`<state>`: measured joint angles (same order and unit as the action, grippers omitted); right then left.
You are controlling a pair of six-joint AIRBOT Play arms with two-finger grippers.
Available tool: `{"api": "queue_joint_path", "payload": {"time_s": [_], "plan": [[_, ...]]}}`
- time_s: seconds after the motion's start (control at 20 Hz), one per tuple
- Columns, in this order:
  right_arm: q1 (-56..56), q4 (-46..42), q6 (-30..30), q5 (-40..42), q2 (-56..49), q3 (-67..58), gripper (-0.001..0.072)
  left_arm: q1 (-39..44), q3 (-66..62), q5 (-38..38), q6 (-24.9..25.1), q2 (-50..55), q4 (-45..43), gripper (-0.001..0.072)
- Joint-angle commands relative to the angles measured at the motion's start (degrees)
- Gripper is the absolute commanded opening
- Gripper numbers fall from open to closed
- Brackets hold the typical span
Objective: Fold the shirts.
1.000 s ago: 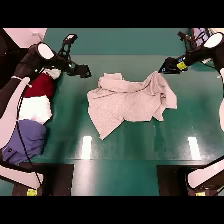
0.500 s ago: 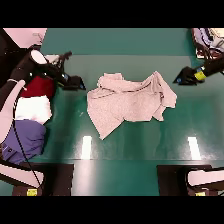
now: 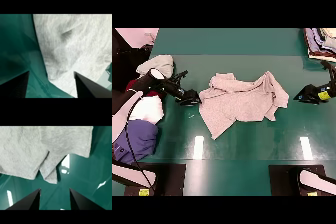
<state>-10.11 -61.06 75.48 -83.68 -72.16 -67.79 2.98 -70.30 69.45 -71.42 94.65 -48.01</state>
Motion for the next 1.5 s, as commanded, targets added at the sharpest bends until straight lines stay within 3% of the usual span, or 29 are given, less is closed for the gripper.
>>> {"api": "queue_joint_path", "payload": {"time_s": [0.0, 0.15, 0.4, 0.55, 0.65, 0.9, 1.15, 1.3, 1.35, 1.4, 1.45], "plan": [[-0.8, 0.0, -0.1, 1.0, 3.1, 3.0, 0.0411, 1.9, 1.6, 0.4, 1.1, 0.0, 0.7, 0.065], [-0.7, 0.0, -0.1, 1.0, 4.1, 3.0, 0.0411, 5.1, 2.8, -0.1, -0.5, 0.1, -1.7, 0.0647], [-0.7, 0.1, -0.1, -0.6, 4.5, 5.3, 0.0411, 5.5, 1.7, -0.4, -0.8, -0.6, -0.4, 0.0024], [-0.6, 0.5, -0.1, 2.3, 4.5, 13.1, 0.0413, 5.5, 0.9, -4.4, -0.7, -5.4, -0.6, 0.0022], [-0.6, 4.4, -0.1, 5.7, 3.1, 18.3, 0.0526, 5.5, 0.9, -5.8, -0.6, -8.6, -0.5, 0.0022], [2.8, 16.8, -5.7, 15.9, -4.1, 25.6, 0.0505, 5.5, 1.0, -3.7, -0.6, -10.4, -0.7, 0.0023], [8.7, 16.2, -5.7, 21.1, -6.1, 25.6, 0.0498, 5.5, 1.0, -2.8, -0.6, -10.4, -0.8, 0.0023], [9.4, 15.3, -5.7, 20.5, -6.1, 25.6, 0.0247, 5.5, 1.0, -2.6, -0.6, -10.4, -0.9, 0.0023], [9.4, 14.6, -5.7, 20.2, -6.0, 25.6, 0.008, 5.5, 1.0, -2.4, -0.6, -10.4, -0.8, 0.0022], [9.4, 14.2, -5.9, 19.9, -5.6, 25.6, 0.0015, 5.5, 0.9, -2.3, -0.6, -10.6, -1.0, 0.0022], [9.0, 14.2, -6.2, 19.7, -4.2, 25.6, 0.0014, 5.4, 0.9, -2.5, -0.7, -11.4, -1.6, 0.0021]]}}
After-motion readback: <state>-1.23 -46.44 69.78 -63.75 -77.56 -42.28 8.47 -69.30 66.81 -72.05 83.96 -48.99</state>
